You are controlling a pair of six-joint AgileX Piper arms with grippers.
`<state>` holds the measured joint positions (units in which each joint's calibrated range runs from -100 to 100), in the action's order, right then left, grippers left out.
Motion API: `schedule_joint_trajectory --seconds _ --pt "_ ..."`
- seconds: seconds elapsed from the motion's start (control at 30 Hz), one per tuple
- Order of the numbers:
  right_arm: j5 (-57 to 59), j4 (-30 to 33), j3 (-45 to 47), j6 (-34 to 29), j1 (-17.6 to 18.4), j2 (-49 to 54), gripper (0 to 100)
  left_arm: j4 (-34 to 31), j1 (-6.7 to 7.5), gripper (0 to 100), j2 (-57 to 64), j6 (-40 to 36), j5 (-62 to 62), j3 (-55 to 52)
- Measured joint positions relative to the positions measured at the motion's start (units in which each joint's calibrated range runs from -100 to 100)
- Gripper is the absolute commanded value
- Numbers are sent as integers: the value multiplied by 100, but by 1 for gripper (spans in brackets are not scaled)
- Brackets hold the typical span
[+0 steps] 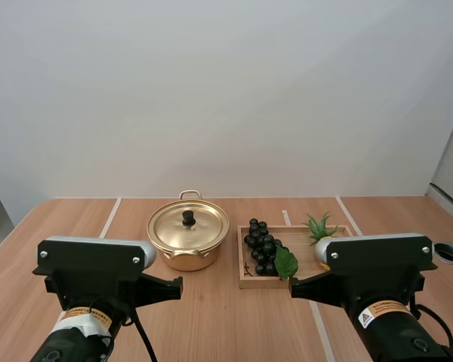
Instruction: Open the pot, put the pineapple inside, and close it
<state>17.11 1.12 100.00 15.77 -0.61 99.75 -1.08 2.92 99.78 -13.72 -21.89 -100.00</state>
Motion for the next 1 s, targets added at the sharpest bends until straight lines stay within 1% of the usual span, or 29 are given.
schedule_joint_trajectory --seconds 0.13,0.17,0.27,0.33,0.4,0.43,0.47,0.5,0.53,0.57,0.6,0.63,0.73,0.8,0.9,1.0 --pt "-1539 552 0 0 0 0 0 -314 0 0 0 0 1917 0" --pt "-1948 667 0 0 0 0 3 -359 0 0 0 0 2516 0" --pt "-3286 817 0 0 0 0 22 -396 0 0 0 0 4260 0" --pt "-4304 880 0 96 0 0 39 -411 0 0 0 0 5192 0" --pt "-5425 868 0 337 0 0 51 -433 0 0 0 0 5659 34" --pt "-5930 814 0 428 0 0 54 -433 0 0 0 0 5749 124" --pt "-6553 676 0 526 0 13 53 -421 0 0 0 12 5793 245" --pt "-7150 475 0 617 0 13 48 -367 0 0 0 68 5816 365" --pt "-7523 273 0 698 0 13 37 -273 0 0 0 100 5840 532" --pt "-7789 -28 -56 834 0 13 24 -150 0 0 0 186 5820 727" --pt "-7812 -389 -177 1000 0 13 3 -33 0 0 0 270 5802 898" --pt "-7765 -710 -310 1175 0 13 0 108 0 0 0 386 5770 1125" --pt "-7282 -2083 -1016 1759 0 13 0 663 0 0 11 767 5552 1844" --pt "-6885 -2803 -1510 2221 0 25 0 910 0 0 -36 933 5343 2288" --pt "-6035 -3272 -2183 2715 0 25 0 1116 0 0 -269 1106 5028 2981" --pt "-5649 -3354 -2479 2833 0 13 0 1145 0 0 -391 1147 4894 3255"
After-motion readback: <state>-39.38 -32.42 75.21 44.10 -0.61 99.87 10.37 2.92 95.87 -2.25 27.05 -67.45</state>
